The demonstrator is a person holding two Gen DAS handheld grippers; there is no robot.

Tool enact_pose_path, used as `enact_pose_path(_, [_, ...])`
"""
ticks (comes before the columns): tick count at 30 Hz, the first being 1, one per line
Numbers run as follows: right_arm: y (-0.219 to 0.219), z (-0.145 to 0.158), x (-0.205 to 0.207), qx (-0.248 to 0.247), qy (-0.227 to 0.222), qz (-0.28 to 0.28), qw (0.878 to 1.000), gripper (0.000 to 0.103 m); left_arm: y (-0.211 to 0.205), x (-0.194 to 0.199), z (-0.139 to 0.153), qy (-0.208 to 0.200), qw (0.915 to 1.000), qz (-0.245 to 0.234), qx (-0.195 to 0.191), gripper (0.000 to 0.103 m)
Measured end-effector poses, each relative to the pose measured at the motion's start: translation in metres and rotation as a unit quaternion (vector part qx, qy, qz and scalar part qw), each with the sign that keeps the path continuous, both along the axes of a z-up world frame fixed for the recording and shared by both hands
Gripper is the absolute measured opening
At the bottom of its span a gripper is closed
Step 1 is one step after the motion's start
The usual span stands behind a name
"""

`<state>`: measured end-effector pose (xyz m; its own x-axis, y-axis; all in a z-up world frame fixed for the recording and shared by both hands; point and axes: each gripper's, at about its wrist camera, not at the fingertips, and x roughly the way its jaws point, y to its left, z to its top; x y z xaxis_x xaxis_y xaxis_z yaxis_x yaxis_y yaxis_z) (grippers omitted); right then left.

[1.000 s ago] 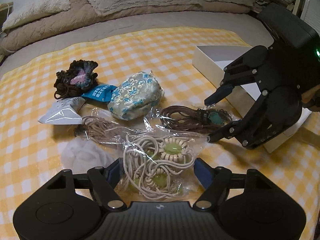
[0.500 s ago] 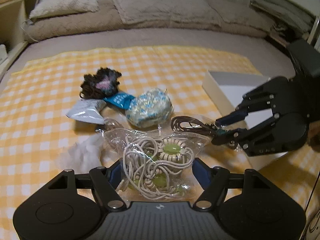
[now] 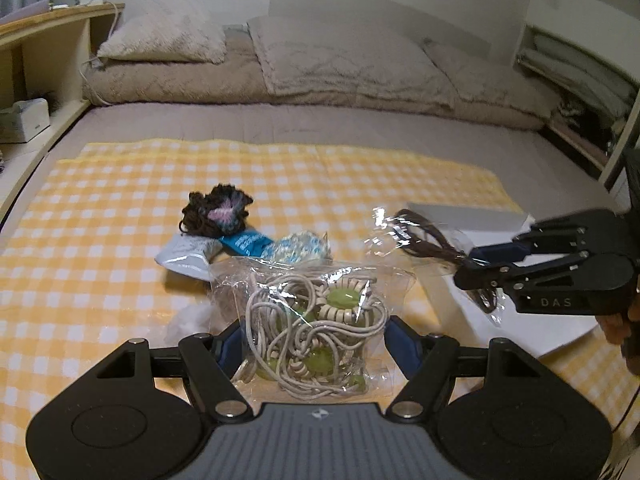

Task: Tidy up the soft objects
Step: 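Carry both held bags over the white tray with both tools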

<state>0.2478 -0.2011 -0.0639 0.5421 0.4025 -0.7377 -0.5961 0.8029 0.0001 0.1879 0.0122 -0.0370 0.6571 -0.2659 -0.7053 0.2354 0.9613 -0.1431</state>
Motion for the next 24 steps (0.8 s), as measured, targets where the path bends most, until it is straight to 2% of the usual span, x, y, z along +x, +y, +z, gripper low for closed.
enact_pose_path(10, [-0.068,0.026,-0.013,0.040,-0.023,-0.130,0.990,0.031,-0.043,0.002,0.011,-0.014,0.9989,-0.010,-0.044,0.072])
enact_pose_path(16, [-0.114,0.029,-0.018,0.043,-0.023,-0.208,0.977,0.031,-0.080,0.008,0.004,0.007,0.9973,-0.014,-0.072,0.072])
enact_pose_path(24, [-0.165,0.016,-0.023,0.042,-0.005,-0.292,0.955,0.031,-0.131,0.014,-0.012,0.029,0.9941,-0.041,-0.096,0.072])
